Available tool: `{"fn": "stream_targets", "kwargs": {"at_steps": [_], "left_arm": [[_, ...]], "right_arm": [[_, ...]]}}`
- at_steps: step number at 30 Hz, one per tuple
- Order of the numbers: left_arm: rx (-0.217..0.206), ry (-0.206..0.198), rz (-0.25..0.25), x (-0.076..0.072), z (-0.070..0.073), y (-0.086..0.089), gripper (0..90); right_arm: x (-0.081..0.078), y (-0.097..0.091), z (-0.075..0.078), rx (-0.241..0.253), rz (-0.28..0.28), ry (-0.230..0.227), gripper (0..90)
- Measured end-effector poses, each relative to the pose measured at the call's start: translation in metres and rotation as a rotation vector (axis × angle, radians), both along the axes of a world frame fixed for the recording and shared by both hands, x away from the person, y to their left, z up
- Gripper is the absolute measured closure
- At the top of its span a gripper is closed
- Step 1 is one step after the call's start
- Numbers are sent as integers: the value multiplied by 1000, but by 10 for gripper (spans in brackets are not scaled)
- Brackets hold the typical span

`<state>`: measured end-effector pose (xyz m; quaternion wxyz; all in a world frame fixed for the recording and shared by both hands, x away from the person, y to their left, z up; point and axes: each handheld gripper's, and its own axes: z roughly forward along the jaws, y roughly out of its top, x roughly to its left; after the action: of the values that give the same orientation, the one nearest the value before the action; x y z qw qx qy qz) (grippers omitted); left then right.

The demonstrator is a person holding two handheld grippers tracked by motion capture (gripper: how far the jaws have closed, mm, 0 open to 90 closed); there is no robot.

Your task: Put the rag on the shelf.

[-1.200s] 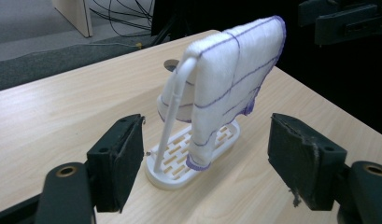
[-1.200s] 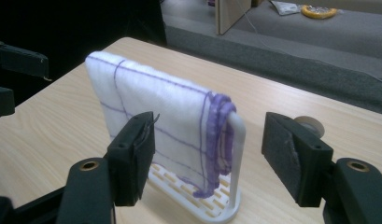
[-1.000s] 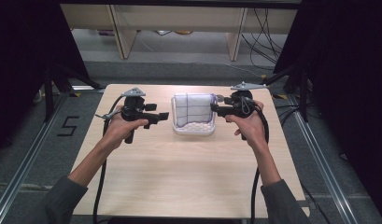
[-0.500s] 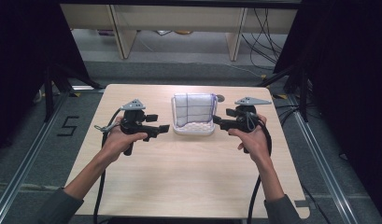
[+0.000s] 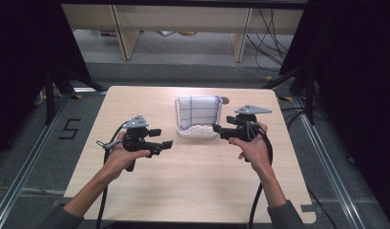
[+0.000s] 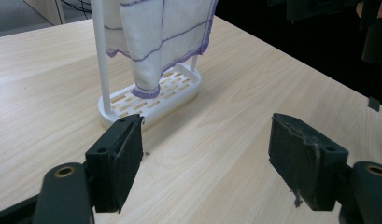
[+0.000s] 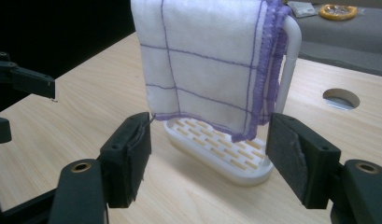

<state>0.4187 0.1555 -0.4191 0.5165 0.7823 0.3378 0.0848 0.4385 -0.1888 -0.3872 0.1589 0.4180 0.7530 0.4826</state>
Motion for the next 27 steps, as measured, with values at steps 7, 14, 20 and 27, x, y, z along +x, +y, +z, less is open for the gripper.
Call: {"fn": "stream_targets", "kwargs": {"at_steps": [7,14,20,27], "left_arm": [[-7,0,-1,-7,-4,3,252],[-1,8,-11,-13,-8,1,242],[5,19,-21,-15,-15,-1,241],[13,12,-18,-22,-18,0,239]], "right_arm": [[-4,1,-5,-15,4,7,311],[-8,7,-11,-12,0,30,310],[-11,9,-17,-31,28,27,310],[-23,13,-24,-36,17,41,310]]}}
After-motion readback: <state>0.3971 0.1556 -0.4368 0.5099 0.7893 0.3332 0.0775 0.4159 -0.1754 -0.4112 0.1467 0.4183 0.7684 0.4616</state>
